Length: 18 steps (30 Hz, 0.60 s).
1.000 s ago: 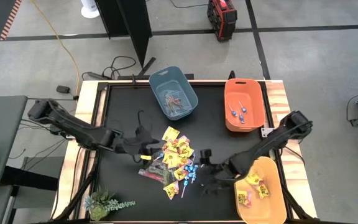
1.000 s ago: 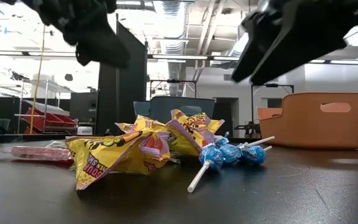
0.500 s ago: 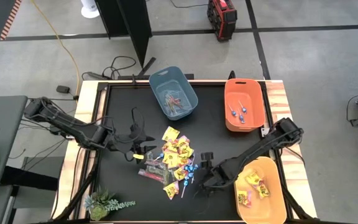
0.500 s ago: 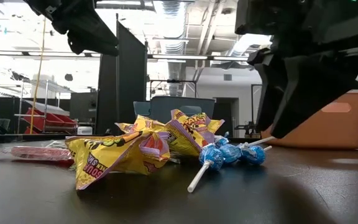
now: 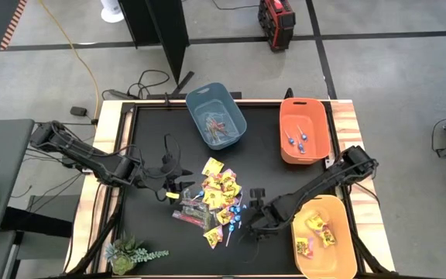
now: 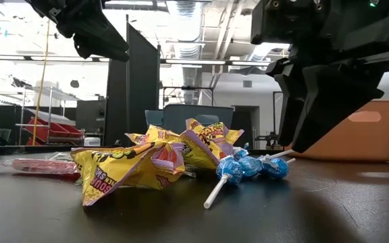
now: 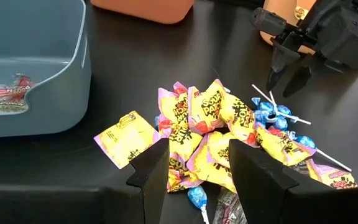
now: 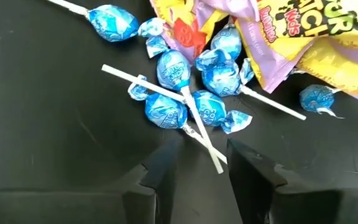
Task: Sort candy
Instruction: Put the blue candy into the orange bin
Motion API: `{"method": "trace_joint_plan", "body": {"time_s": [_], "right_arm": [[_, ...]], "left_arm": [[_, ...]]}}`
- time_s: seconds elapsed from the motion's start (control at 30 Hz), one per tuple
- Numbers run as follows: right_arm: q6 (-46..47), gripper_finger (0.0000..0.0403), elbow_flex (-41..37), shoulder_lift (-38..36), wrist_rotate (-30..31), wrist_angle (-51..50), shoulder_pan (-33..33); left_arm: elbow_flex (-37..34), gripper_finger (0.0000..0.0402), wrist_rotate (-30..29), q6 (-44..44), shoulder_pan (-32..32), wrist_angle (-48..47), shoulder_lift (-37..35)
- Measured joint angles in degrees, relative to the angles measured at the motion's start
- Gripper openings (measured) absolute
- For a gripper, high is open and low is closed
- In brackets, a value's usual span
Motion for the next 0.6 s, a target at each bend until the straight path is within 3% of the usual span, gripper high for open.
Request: {"method": "trace_joint_plan", "body": {"time_s": [0.43, 0.6], "right_arm": [[-0.6, 0.0146, -0.1, 3.8, 0.1, 0.7, -0.4], [-0.8, 0.0124, -0.1, 4.1, 0.2, 1.1, -0.6]], "left_arm": [[0.0, 0.0160, 0.0, 0.2, 0.0, 0.0, 0.0], [0.0, 0.0160, 0.0, 0.2, 0.0, 0.0, 0.0]]}}
